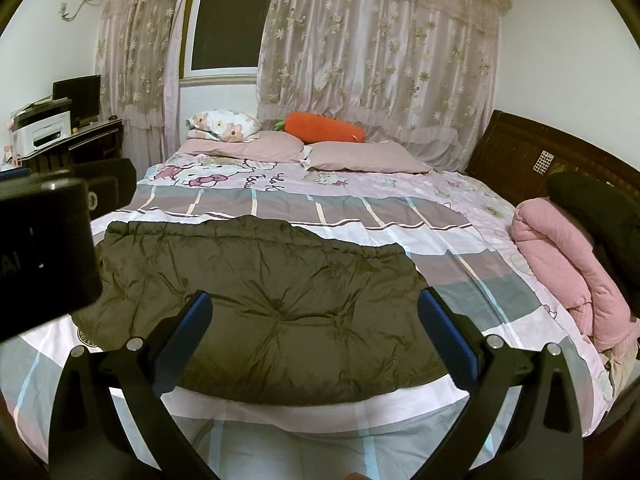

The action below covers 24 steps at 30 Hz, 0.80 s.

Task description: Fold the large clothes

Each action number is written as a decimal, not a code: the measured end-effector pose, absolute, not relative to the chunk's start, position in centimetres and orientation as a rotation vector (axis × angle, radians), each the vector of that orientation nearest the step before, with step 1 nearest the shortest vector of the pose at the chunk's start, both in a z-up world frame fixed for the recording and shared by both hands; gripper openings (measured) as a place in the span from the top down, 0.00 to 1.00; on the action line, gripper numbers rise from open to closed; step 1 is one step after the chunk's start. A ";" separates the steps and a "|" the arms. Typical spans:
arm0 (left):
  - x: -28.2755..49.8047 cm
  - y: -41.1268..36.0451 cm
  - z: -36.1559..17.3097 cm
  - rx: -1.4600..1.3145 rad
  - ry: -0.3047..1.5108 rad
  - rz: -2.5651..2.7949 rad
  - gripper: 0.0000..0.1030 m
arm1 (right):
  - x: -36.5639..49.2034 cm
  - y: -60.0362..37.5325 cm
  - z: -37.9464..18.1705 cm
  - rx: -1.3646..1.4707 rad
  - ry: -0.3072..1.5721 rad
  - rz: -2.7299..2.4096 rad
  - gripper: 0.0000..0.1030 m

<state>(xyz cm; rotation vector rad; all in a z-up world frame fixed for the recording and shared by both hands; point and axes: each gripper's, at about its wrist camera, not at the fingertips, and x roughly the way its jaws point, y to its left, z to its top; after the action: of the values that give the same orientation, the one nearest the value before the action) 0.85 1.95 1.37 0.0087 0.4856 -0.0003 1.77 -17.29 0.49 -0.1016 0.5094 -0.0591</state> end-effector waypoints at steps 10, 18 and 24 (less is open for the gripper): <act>1.3 2.3 1.3 0.008 0.524 -0.012 0.02 | 1.7 -17.1 0.5 -0.105 0.510 -0.063 0.01; 1.6 2.4 1.4 0.009 0.551 -0.007 0.02 | 1.8 -17.1 0.6 -0.104 0.512 -0.063 0.01; 1.5 2.8 1.9 0.012 0.525 0.004 0.02 | 1.5 -17.2 0.2 -0.103 0.521 -0.057 0.01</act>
<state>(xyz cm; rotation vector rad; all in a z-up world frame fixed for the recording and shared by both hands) 1.48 2.81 1.88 0.0121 0.5248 0.0037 1.47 -17.16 0.18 -0.1027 0.5206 -0.0566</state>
